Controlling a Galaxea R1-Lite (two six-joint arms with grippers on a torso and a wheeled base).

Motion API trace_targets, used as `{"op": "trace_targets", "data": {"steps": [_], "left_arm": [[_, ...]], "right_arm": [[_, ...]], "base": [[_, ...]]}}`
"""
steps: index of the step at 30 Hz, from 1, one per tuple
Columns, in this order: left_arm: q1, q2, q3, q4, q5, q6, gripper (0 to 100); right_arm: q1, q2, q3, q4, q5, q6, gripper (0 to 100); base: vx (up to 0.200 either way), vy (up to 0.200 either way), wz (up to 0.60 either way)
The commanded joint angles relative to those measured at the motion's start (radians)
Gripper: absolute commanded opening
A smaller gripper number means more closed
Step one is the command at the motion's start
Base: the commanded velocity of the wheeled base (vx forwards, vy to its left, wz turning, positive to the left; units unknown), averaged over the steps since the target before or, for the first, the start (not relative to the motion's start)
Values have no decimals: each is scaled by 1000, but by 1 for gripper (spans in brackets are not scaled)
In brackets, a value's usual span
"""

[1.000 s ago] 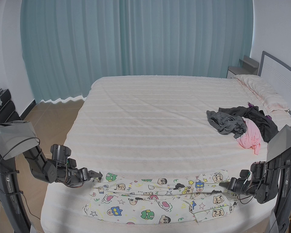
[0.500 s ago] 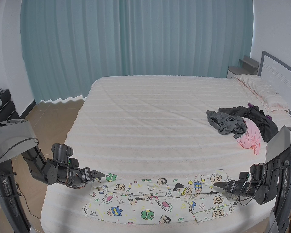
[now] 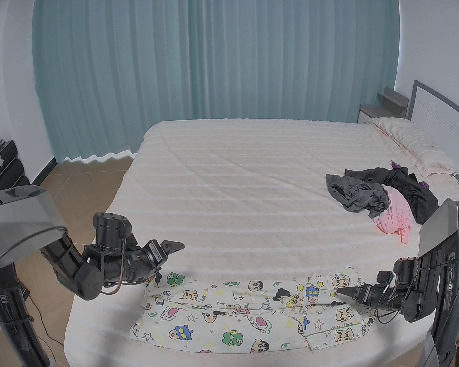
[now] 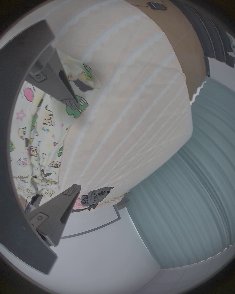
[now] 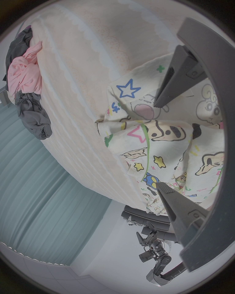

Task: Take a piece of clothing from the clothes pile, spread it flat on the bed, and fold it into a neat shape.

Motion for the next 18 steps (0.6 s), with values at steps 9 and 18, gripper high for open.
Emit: {"op": "trace_targets", "data": {"steps": [9, 18], "left_arm": [[-147, 208, 13, -129, 164, 24, 100], [-150, 239, 21, -106, 251, 84, 100]], "right_arm": [[2, 3, 0, -10, 2, 1, 100], [2, 5, 2, -10, 1, -1, 100]], "base": [[0, 0, 0], [0, 0, 0]]}}
